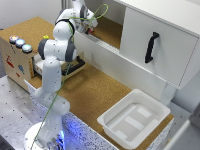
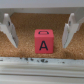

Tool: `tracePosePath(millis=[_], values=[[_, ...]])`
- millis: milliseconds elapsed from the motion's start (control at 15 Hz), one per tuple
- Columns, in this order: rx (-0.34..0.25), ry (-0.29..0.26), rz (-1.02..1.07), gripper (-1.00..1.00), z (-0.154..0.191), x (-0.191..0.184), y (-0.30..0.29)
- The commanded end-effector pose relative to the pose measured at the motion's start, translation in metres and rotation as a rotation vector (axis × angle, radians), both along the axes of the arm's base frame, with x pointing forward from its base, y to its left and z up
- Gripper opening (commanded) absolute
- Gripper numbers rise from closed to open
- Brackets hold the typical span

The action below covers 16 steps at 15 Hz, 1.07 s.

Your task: Grasp the purple block

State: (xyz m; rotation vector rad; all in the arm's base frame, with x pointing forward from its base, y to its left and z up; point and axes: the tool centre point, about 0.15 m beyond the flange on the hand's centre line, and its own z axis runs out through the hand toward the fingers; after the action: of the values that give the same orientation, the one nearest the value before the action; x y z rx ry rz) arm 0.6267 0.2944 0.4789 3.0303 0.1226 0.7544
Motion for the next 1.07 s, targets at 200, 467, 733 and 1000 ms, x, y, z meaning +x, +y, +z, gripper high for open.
tracePosePath(millis=[200,467,733,1000], values=[[0.096,0.027,-0.055,1.0,0.0,-0.121,-0.004],[0.197,0.137,-0.076,1.0,-0.044,-0.19,-0.009],[0.185,0.191,-0.056,1.0,-0.074,-0.243,-0.008],[0.19,0.244,-0.014,1.0,-0.112,-0.283,0.001]])
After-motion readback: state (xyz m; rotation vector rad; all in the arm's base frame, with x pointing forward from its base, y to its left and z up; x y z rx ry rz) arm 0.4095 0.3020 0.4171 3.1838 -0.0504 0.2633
